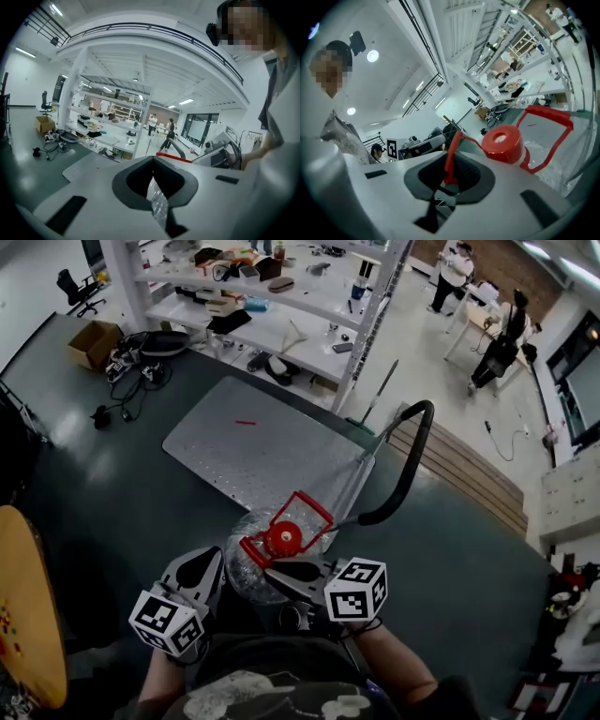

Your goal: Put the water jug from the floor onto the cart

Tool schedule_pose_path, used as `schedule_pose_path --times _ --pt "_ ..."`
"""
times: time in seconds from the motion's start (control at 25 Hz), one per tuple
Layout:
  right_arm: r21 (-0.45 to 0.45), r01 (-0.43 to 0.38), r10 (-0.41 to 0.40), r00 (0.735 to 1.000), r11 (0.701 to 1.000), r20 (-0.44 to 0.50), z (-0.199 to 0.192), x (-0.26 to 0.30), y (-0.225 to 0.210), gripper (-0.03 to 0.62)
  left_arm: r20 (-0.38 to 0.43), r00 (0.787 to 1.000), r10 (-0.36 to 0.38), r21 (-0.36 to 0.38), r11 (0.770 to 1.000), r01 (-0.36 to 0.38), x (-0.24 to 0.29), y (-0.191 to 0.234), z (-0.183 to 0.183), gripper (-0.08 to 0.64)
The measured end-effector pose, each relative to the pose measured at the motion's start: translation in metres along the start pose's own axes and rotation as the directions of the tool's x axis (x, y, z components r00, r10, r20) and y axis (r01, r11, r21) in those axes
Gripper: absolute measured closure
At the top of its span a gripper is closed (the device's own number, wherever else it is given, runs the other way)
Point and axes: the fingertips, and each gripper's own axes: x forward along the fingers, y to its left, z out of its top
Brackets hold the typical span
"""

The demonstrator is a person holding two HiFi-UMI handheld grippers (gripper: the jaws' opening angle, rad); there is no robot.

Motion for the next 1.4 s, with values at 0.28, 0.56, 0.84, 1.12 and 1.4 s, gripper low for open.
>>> schedule_pose_path --times 0.28,0.56,0.84,1.12,1.4 --pt "0.063 0.103 -0.107 0.992 0.993 0.066 0.047 0.059 -0.044 0.565 -0.076 0.987 -0.143 0.041 0.988 0.147 0.067 0.083 0.018 0.552" --pt "0.133 0.184 -0.204 0.968 0.974 0.148 0.089 0.108 -0.094 0.565 -0.119 0.958 -0.262 0.071 0.960 0.272 0.116 0.147 0.045 0.552" --pt "0.184 0.251 -0.293 0.922 0.950 0.252 0.134 0.124 -0.143 0.565 -0.173 0.938 -0.300 0.083 0.945 0.318 0.161 0.186 0.053 0.552" --pt "0.215 0.287 -0.333 0.915 0.934 0.227 0.163 0.132 -0.232 0.565 -0.208 0.935 -0.289 0.040 0.952 0.303 0.223 0.210 0.059 0.552" --pt "0.229 0.328 -0.372 0.910 0.916 0.182 0.202 0.124 -0.321 0.565 -0.261 0.937 -0.233 0.072 0.963 0.259 0.304 0.234 0.084 0.552"
